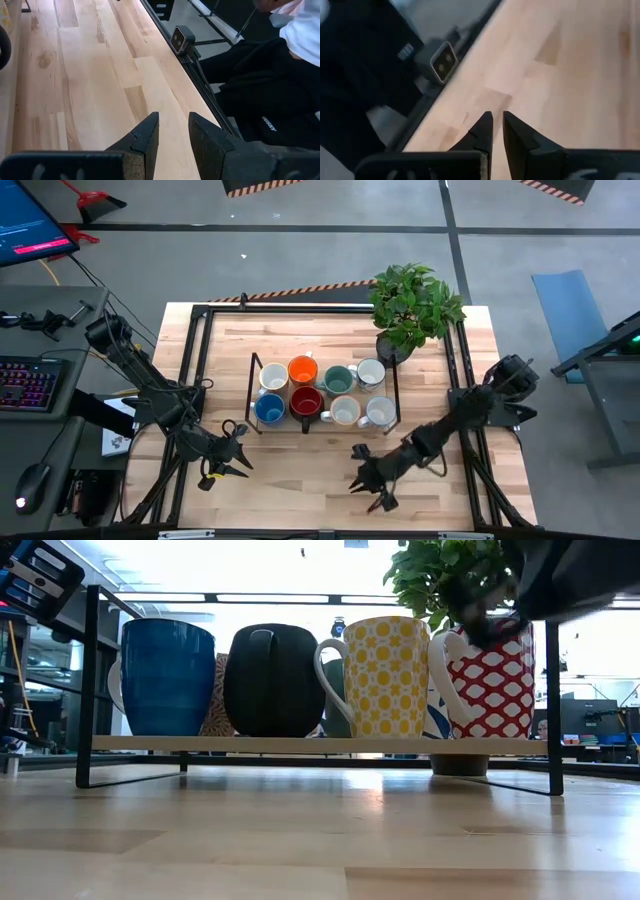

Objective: Place coffee mugs
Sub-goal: Return to Home Position

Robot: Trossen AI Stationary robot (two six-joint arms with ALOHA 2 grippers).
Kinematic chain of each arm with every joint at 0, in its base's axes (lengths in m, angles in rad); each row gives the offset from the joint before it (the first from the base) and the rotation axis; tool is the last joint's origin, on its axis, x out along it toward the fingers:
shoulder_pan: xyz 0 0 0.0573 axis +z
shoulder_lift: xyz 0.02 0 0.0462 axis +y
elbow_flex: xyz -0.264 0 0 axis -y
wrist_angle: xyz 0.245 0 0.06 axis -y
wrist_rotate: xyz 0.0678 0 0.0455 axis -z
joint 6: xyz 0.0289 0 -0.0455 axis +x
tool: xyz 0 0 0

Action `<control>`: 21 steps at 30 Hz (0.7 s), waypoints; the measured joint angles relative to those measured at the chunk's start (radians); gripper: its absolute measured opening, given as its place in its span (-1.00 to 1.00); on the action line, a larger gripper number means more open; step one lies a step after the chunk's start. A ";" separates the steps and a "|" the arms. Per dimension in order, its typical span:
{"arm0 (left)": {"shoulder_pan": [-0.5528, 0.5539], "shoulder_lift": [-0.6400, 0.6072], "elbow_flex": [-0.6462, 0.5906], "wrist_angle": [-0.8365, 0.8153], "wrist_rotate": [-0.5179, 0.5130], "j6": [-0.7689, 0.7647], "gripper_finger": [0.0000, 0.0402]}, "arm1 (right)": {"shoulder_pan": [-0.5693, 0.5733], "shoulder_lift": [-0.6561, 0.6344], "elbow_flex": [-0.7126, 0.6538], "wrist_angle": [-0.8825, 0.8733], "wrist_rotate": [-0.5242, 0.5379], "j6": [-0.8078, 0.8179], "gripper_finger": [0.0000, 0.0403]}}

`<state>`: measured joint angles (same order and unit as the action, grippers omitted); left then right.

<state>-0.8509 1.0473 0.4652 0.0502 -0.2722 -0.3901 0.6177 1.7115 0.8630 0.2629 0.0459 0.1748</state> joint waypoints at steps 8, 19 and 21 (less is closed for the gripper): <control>0.000 0.000 0.000 0.000 0.000 0.000 -0.53 | -0.035 -0.007 -0.307 0.515 -0.129 0.030 -0.88; 0.000 0.000 0.000 0.000 0.000 0.000 -0.53 | -0.033 -0.188 -0.533 0.579 -0.123 0.023 -0.88; 0.000 0.000 0.000 0.000 0.000 0.000 -0.53 | -0.033 -0.243 -0.577 0.580 -0.127 -0.001 -0.88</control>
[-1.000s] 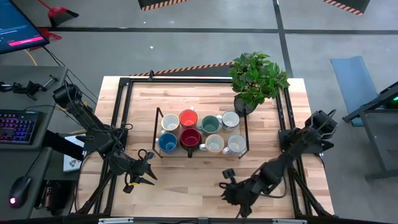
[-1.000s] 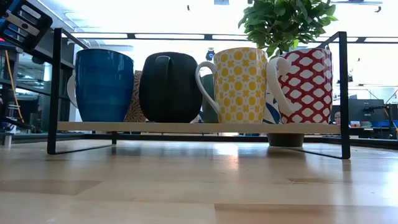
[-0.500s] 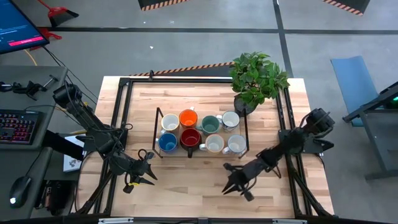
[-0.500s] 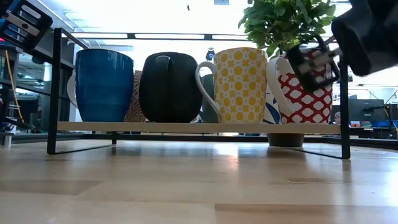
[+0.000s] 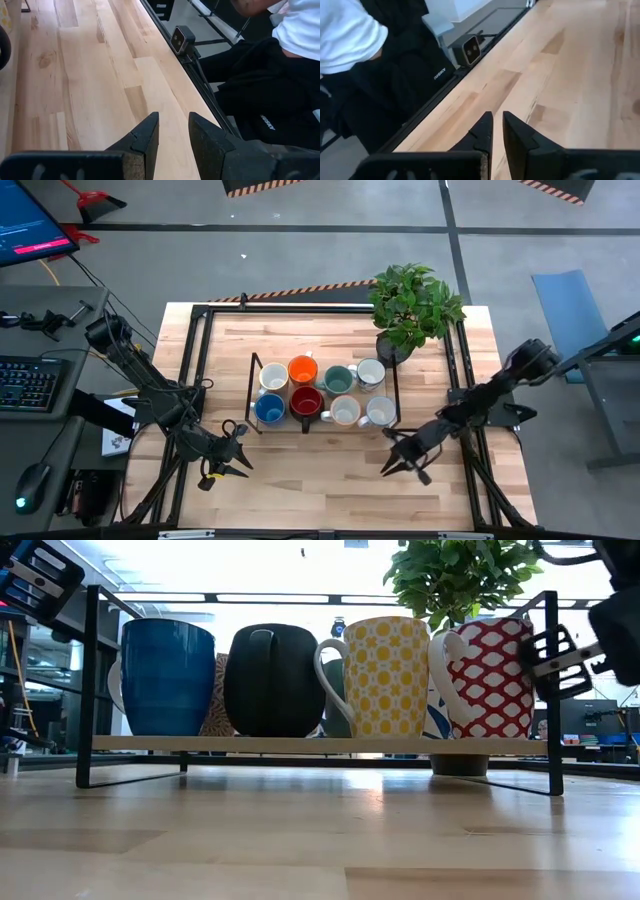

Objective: Place coffee mugs
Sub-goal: Return to Home Position

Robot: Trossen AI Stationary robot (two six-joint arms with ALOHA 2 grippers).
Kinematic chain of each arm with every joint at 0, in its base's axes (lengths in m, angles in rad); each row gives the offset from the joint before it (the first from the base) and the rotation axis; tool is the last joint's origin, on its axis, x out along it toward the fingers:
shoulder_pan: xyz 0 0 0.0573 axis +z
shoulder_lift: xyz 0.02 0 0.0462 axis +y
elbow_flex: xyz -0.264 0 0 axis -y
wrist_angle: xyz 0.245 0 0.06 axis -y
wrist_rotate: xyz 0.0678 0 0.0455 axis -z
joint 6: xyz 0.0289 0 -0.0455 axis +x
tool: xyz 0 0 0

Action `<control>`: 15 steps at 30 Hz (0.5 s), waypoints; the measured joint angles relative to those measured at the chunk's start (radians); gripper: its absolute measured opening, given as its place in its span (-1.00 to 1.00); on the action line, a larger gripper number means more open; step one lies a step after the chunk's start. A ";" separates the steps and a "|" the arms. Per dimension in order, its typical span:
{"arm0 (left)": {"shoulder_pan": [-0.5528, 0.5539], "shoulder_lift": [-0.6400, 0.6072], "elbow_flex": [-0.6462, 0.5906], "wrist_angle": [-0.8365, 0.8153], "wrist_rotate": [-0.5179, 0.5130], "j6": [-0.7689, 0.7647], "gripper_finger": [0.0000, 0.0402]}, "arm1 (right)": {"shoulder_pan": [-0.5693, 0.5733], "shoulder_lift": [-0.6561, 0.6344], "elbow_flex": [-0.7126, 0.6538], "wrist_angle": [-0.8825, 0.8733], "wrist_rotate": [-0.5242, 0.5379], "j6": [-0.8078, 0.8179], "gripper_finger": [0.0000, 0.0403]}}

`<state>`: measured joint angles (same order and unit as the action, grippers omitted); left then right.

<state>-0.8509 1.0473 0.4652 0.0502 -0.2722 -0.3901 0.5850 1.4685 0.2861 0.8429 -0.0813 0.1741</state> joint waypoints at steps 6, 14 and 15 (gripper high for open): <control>0.000 0.000 0.000 0.000 0.000 0.000 -0.53 | 0.000 -0.182 -0.139 -0.002 -0.005 -0.018 -0.88; 0.000 0.000 0.000 0.000 0.000 0.000 -0.53 | -0.001 -0.287 -0.234 -0.001 -0.033 -0.018 -0.88; 0.000 0.000 0.000 0.000 0.000 0.000 -0.53 | -0.001 -0.287 -0.237 -0.001 -0.040 -0.018 -0.88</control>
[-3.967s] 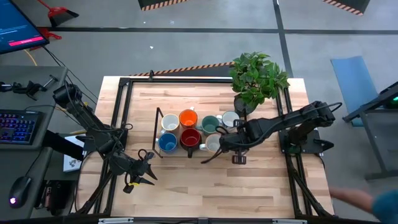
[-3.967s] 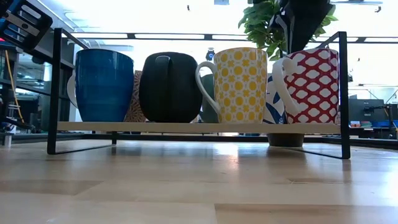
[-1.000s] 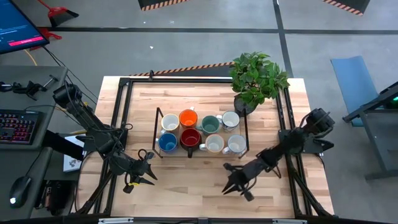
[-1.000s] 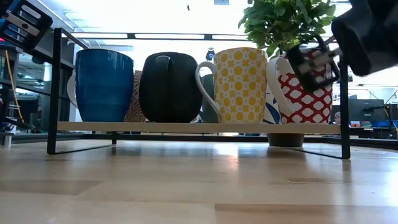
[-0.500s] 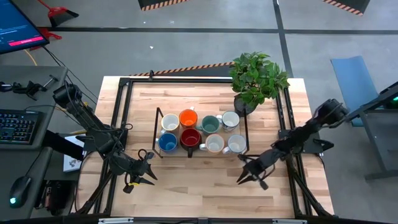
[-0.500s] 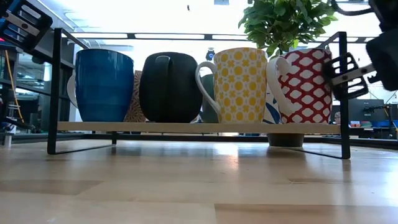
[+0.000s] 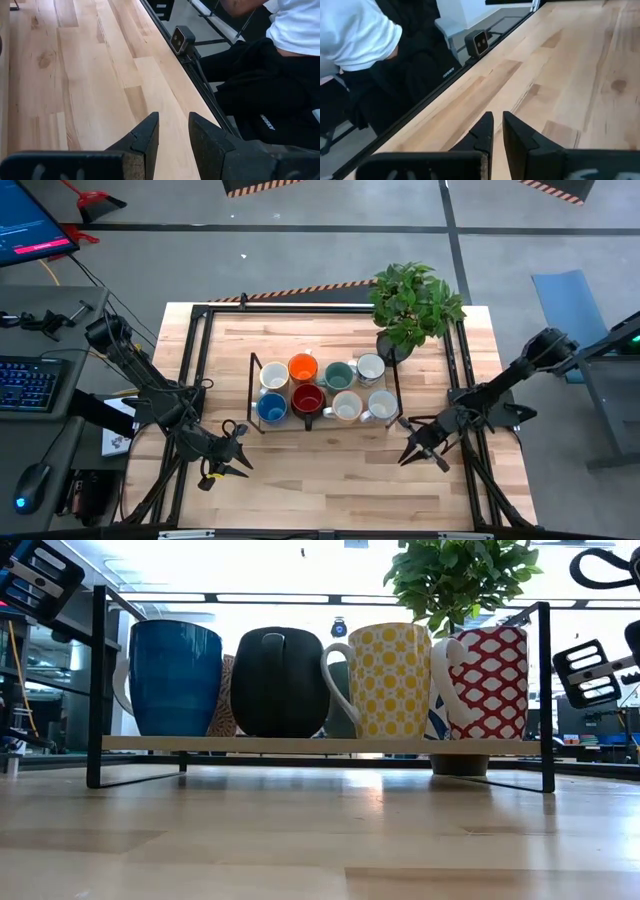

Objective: Place coffee mugs
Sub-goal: Return to Home Position

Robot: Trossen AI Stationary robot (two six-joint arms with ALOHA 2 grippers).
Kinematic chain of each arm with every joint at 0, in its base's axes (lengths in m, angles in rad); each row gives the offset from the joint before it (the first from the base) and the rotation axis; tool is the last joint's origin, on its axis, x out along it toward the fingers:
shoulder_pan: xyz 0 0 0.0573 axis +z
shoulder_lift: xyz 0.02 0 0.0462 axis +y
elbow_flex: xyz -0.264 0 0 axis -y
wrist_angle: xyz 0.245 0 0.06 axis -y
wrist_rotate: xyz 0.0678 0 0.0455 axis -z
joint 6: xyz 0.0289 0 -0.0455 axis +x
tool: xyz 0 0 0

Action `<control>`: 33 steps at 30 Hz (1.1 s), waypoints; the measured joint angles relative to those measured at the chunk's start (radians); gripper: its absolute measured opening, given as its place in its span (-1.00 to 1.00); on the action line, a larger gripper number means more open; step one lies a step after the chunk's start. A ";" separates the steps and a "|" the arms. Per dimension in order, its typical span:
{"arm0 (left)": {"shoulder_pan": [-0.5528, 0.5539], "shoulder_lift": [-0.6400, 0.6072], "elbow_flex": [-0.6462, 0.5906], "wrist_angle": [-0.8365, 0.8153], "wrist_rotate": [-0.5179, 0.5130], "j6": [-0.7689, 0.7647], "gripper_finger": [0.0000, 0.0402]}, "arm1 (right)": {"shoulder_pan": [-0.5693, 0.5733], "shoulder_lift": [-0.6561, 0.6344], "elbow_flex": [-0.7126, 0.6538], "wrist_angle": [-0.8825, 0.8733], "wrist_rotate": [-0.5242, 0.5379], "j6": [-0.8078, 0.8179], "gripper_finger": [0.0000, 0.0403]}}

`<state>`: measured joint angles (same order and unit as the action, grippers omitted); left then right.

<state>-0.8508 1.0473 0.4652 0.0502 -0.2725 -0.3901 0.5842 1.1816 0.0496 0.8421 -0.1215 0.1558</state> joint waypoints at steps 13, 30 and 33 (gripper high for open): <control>0.000 0.000 0.000 0.000 0.000 0.000 -0.53 | 0.000 -0.091 0.000 -0.123 -0.053 -0.008 -0.88; 0.000 0.000 0.000 0.000 0.000 0.000 -0.53 | 0.000 -0.305 0.000 -0.411 0.053 -0.084 -0.88; 0.000 0.000 0.000 0.000 0.000 0.000 -0.53 | -0.003 -0.349 0.000 -0.465 0.071 -0.097 -0.88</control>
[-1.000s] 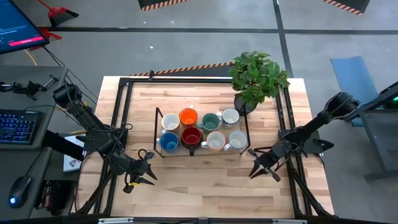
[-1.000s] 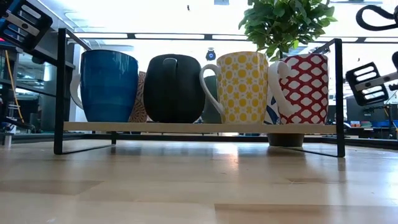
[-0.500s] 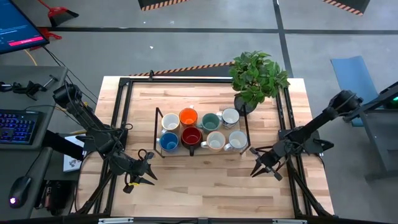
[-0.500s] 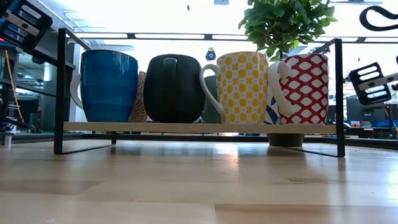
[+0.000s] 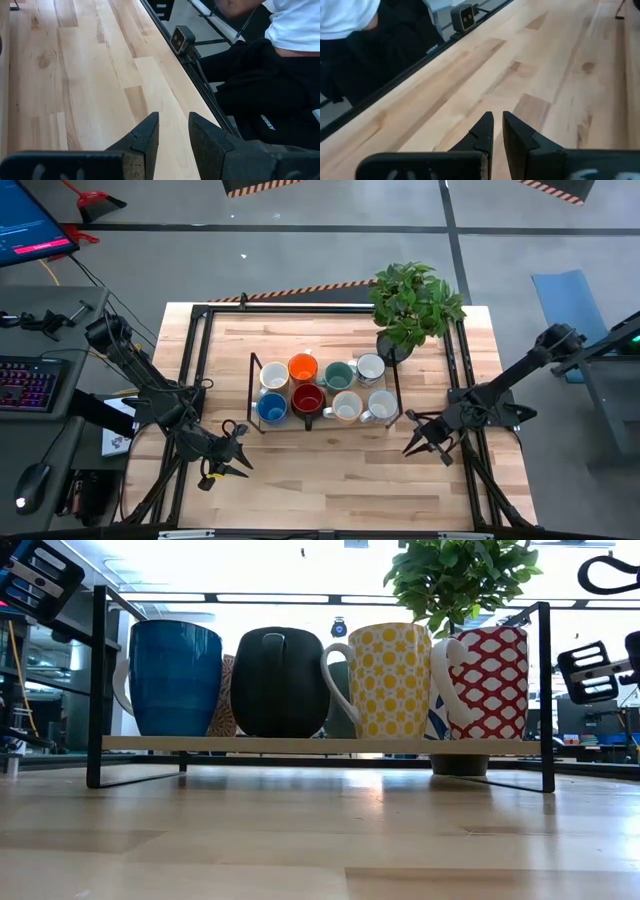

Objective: Place coffee mugs
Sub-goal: Return to Home Position

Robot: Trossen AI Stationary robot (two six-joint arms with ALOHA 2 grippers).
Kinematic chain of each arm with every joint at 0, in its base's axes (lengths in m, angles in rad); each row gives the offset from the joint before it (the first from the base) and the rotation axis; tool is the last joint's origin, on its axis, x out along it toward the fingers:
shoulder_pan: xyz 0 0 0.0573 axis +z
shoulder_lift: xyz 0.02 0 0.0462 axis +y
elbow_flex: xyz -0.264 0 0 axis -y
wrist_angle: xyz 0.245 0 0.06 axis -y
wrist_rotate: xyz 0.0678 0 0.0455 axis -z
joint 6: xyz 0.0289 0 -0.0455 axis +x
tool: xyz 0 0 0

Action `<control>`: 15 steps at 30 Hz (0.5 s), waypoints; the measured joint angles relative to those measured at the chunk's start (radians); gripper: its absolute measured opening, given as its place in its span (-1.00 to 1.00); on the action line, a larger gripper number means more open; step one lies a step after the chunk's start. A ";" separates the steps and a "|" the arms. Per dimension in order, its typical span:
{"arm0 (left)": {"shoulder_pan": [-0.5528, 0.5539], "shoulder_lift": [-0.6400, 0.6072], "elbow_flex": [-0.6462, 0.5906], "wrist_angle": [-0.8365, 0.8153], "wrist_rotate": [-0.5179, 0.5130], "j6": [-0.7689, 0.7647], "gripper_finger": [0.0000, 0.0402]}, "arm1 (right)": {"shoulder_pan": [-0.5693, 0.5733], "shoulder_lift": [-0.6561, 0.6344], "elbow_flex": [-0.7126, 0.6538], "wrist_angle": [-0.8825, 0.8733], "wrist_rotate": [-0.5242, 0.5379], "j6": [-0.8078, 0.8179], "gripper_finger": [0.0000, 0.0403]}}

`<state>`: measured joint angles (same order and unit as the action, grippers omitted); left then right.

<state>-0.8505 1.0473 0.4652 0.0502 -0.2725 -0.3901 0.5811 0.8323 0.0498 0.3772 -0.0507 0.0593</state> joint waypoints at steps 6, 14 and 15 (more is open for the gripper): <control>0.000 0.000 0.000 0.000 0.000 0.000 -0.53 | -0.031 -0.101 0.000 -0.094 0.021 0.001 -0.88; 0.000 0.000 0.000 0.000 0.000 0.000 -0.53 | -0.116 -0.247 0.000 -0.221 0.007 0.011 -0.88; 0.000 0.000 0.000 0.000 0.000 0.000 -0.53 | -0.127 -0.267 0.000 -0.239 0.006 0.011 -0.88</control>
<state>-0.8507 1.0470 0.4652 0.0502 -0.2723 -0.3901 0.4544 0.5655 0.0498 0.1379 -0.0443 0.0703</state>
